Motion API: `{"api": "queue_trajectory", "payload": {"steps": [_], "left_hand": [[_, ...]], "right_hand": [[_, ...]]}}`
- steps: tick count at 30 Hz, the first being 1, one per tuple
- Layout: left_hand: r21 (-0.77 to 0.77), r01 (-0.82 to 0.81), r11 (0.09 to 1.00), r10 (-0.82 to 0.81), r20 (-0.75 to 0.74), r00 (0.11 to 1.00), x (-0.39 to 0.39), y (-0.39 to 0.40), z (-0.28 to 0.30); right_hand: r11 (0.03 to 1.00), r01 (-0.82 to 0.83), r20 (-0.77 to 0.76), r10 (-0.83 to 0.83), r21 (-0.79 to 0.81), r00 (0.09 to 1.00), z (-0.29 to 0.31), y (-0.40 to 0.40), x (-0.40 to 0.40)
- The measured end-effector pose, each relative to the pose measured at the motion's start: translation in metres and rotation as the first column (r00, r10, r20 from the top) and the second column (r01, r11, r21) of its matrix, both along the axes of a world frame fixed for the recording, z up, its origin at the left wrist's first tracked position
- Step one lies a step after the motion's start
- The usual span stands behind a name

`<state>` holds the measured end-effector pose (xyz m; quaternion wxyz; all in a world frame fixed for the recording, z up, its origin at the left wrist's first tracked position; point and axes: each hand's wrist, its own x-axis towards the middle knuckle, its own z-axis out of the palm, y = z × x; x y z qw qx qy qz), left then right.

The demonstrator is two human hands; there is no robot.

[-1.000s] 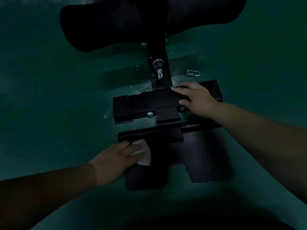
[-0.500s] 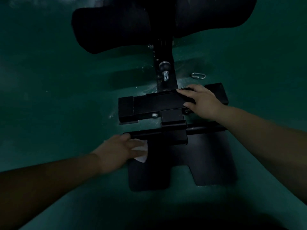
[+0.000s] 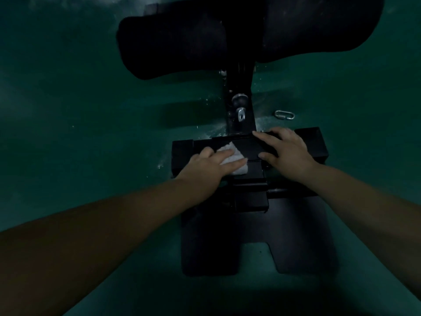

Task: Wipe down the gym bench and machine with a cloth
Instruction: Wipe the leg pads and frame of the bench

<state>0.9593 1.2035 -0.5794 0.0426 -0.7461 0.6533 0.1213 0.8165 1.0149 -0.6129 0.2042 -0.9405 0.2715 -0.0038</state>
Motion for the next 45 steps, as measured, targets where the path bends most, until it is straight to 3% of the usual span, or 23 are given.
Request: {"api": "queue_trajectory", "payload": {"steps": [6, 11, 17, 24, 27, 30, 33, 36, 42, 45], "left_hand": [[-0.023, 0.078, 0.997, -0.075, 0.098, 0.992, 0.055, 0.043, 0.003], [-0.160, -0.215, 0.963, 0.220, 0.012, 0.976, 0.064, 0.052, -0.007], [0.016, -0.172, 0.985, 0.171, 0.066, 0.983, 0.049, 0.022, 0.001], [-0.053, -0.434, 0.899, 0.437, 0.051, 0.898, 0.099, 0.068, -0.010], [-0.204, -0.248, 0.947, 0.263, 0.048, 0.964, 0.076, 0.059, -0.012], [-0.200, -0.054, 0.978, 0.068, 0.065, 0.996, 0.061, 0.060, -0.019], [-0.240, -0.150, 0.959, 0.171, 0.069, 0.983, 0.084, 0.060, -0.016], [-0.275, -0.317, 0.908, 0.322, -0.028, 0.946, 0.100, 0.039, -0.010], [-0.398, -0.290, 0.871, 0.186, -0.280, 0.942, 0.060, -0.048, -0.010], [-0.283, -0.226, 0.932, 0.142, -0.287, 0.947, 0.052, -0.073, -0.024]], "right_hand": [[1.000, 0.008, -0.013, -0.008, -0.007, 1.000, 0.001, -0.001, 0.000], [0.999, 0.040, -0.005, -0.040, 0.031, 0.999, 0.002, 0.002, 0.006], [1.000, 0.028, 0.015, -0.028, -0.001, 1.000, 0.002, 0.001, 0.003], [1.000, 0.000, 0.016, 0.000, -0.010, 1.000, -0.001, -0.004, 0.001], [1.000, 0.009, 0.025, -0.008, -0.017, 1.000, -0.001, -0.002, 0.001], [1.000, 0.001, 0.006, -0.001, -0.005, 1.000, 0.001, -0.004, 0.002], [1.000, 0.015, 0.004, -0.015, 0.007, 1.000, 0.002, -0.007, 0.003], [0.999, 0.045, -0.002, -0.045, 0.006, 0.999, 0.000, -0.007, 0.007], [0.998, 0.063, -0.006, -0.063, -0.005, 0.998, 0.000, -0.007, 0.027], [0.992, 0.013, -0.085, -0.024, -0.124, 0.996, -0.005, -0.007, 0.031]]}}
